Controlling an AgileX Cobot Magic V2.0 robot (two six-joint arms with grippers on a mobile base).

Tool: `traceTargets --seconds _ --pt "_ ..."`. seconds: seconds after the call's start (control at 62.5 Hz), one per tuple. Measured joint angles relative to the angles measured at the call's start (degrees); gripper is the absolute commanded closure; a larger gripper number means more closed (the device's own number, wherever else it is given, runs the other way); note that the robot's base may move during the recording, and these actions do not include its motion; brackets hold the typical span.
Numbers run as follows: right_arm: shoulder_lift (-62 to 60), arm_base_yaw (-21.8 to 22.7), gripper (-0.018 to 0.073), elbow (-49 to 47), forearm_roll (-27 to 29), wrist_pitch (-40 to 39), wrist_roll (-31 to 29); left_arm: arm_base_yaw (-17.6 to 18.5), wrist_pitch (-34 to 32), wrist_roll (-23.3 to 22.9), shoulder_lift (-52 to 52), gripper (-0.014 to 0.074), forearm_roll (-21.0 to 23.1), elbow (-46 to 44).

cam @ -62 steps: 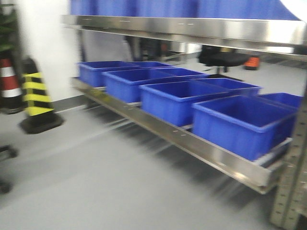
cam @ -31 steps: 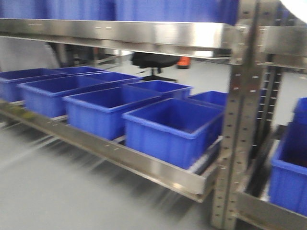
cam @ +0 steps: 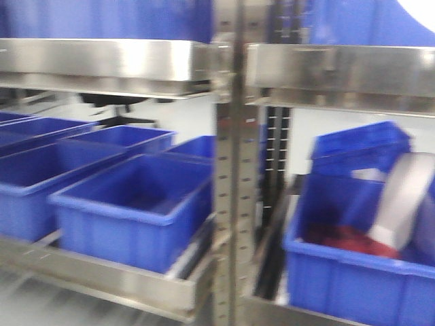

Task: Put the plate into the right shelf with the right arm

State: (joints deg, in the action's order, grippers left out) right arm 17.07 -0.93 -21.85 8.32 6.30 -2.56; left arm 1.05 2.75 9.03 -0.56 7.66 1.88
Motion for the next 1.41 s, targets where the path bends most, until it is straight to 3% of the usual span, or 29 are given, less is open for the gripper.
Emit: traceTargets --seconds 1.408 --pt "0.0 0.0 0.0505 0.0 0.0 0.0 0.0 0.0 0.0 0.0 0.0 0.0724 0.0 0.0"
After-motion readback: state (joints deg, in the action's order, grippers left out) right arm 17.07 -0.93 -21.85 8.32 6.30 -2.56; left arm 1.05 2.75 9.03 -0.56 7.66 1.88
